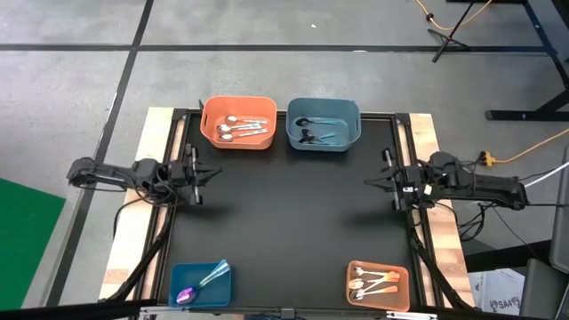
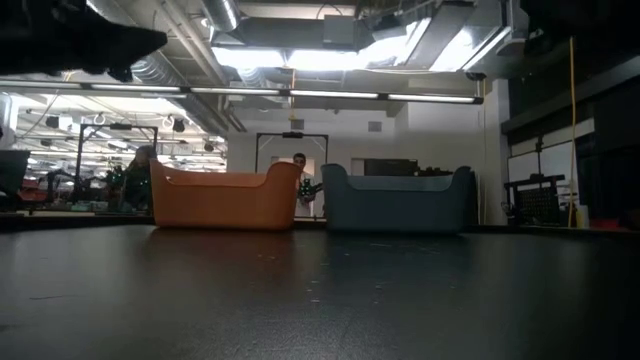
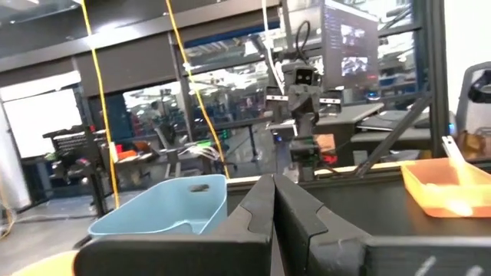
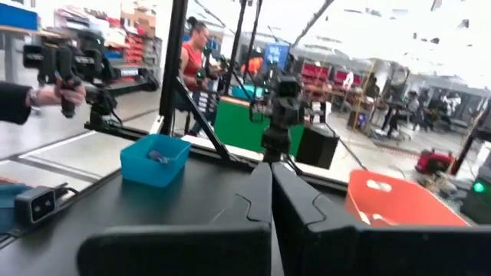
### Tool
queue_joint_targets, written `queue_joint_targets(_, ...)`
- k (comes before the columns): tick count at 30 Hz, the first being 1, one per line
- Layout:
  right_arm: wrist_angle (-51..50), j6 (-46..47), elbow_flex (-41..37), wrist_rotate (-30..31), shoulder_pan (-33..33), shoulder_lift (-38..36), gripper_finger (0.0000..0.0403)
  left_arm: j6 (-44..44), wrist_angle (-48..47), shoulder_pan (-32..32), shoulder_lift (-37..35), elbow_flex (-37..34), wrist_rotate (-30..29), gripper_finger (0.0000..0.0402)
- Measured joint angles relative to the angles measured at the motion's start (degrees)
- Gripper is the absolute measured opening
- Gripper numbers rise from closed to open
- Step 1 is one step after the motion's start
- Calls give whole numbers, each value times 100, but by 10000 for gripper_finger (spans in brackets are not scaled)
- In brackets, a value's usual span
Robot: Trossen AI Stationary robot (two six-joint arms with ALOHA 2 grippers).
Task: Sort silverware by color (type)
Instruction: Return to Home Position
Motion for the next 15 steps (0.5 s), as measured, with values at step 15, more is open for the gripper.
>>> queue_joint_targets(15, 929, 369, -877, -7, 0, 2, 0, -499, 239, 1049, 1, -327, 1162, 0)
